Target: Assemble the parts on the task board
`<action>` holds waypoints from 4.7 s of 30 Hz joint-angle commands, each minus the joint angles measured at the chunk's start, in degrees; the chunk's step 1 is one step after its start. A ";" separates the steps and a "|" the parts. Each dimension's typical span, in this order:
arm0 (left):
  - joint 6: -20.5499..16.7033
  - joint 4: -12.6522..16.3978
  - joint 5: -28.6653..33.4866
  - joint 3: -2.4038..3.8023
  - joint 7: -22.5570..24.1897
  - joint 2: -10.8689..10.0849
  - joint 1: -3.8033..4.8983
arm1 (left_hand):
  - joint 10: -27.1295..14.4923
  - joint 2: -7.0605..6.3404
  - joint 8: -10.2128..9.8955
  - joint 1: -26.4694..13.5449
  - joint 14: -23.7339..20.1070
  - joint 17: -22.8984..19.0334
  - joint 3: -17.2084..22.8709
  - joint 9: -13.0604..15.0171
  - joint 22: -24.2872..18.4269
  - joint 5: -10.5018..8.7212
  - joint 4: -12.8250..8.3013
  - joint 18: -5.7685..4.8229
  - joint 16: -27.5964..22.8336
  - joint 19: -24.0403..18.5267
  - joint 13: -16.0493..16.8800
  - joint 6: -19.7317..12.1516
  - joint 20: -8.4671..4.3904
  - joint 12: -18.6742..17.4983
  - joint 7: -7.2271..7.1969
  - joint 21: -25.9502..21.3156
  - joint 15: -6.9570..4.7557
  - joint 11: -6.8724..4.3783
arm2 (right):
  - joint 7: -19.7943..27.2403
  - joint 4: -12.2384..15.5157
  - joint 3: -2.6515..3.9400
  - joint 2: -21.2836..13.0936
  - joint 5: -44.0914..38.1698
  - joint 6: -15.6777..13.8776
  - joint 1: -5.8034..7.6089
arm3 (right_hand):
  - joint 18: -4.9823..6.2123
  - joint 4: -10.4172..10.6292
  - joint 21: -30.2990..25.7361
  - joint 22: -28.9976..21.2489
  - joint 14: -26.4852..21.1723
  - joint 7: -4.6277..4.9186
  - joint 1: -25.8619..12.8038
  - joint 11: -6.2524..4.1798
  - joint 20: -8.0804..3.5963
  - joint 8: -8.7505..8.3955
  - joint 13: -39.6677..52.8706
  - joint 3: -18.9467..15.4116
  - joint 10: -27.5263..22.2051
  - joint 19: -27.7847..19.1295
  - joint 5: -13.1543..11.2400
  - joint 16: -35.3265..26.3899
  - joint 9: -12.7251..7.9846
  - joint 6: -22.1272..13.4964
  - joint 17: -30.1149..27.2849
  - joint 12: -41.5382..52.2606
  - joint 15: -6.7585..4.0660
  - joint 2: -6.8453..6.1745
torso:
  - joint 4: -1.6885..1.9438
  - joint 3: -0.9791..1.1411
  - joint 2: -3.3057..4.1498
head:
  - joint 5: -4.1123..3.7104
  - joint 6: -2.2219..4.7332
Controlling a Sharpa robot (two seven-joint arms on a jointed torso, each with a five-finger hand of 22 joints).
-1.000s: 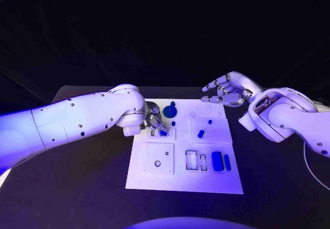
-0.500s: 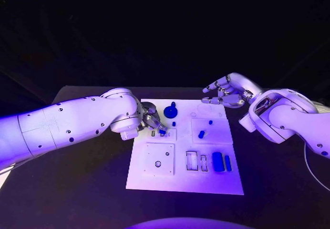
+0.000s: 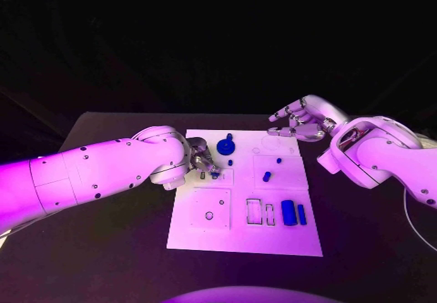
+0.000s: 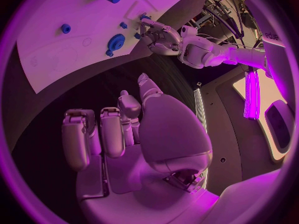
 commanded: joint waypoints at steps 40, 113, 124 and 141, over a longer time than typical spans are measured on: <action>7.78 -1.89 -2.30 -0.06 -1.15 1.26 -0.11 | 1.56 -0.47 0.26 -6.13 6.04 15.09 9.17 0.71 7.29 0.26 -7.79 -0.41 0.17 1.90 0.85 1.86 -0.31 1.06 -1.33 0.02 -0.37 -0.61 | 0.17 0.13 -0.02 -0.01 -0.53 1.29 -0.13 | -0.17 0.14 -0.35 7.15 3.28 0.22 -0.61 0.08 -0.23 -0.18 -0.09 -0.62 -0.41 0.54 0.20 -0.20 0.07 0.15 2.51 -0.35 -0.38 0.22 | -0.08 0.10 -0.06 | 0.50 -0.52; 4.75 0.14 0.25 2.39 -1.32 -0.89 0.29 | 3.32 0.70 0.66 -14.03 6.04 15.09 -22.62 2.15 8.05 0.04 2.93 -0.53 0.17 2.35 2.30 5.81 -1.62 2.35 -2.79 -0.04 -1.58 -1.86 | 0.06 -0.01 -0.06 -0.49 -0.38 1.60 -0.13 | 0.03 0.24 -0.79 6.36 3.13 0.22 -0.65 0.08 -0.24 -0.21 -0.65 -0.98 -0.78 0.00 0.26 -0.74 0.07 0.15 1.86 -1.10 -0.38 0.13 | 0.05 0.06 -0.09 | -0.36 -0.60; 10.36 -0.83 0.14 4.03 -1.54 -2.17 4.37 | -1.05 2.59 -4.81 -8.73 6.04 15.09 -26.54 -1.01 3.49 0.36 3.60 0.54 0.17 -0.24 -2.28 0.95 -0.17 -1.61 -0.19 -3.50 0.18 0.33 | -0.11 -0.77 -0.44 -0.40 -0.20 1.82 -0.29 | 0.05 0.28 -0.84 6.27 3.12 0.23 -0.69 0.09 -0.23 -0.23 -0.74 -1.06 -0.85 -0.06 0.26 -0.78 0.06 0.12 1.82 -1.21 -0.38 0.12 | 0.13 0.05 -0.02 | -0.37 -0.06; 17.19 -18.72 -2.05 2.72 -0.35 6.78 5.40 | -0.88 3.94 -7.06 -5.85 6.04 15.09 -28.06 -4.42 4.58 0.37 4.34 0.36 0.17 0.44 -1.62 3.45 0.70 -0.25 0.14 -2.93 0.75 0.77 | 0.16 -1.00 -0.49 0.17 -0.18 1.10 -0.51 | 0.05 0.27 -0.87 6.25 3.10 0.22 -0.50 0.07 -0.24 -0.24 -0.76 -1.10 -0.87 -0.07 0.47 -0.84 0.06 0.11 1.79 -1.22 -0.38 0.30 | -0.21 -0.08 0.27 | 0.30 0.46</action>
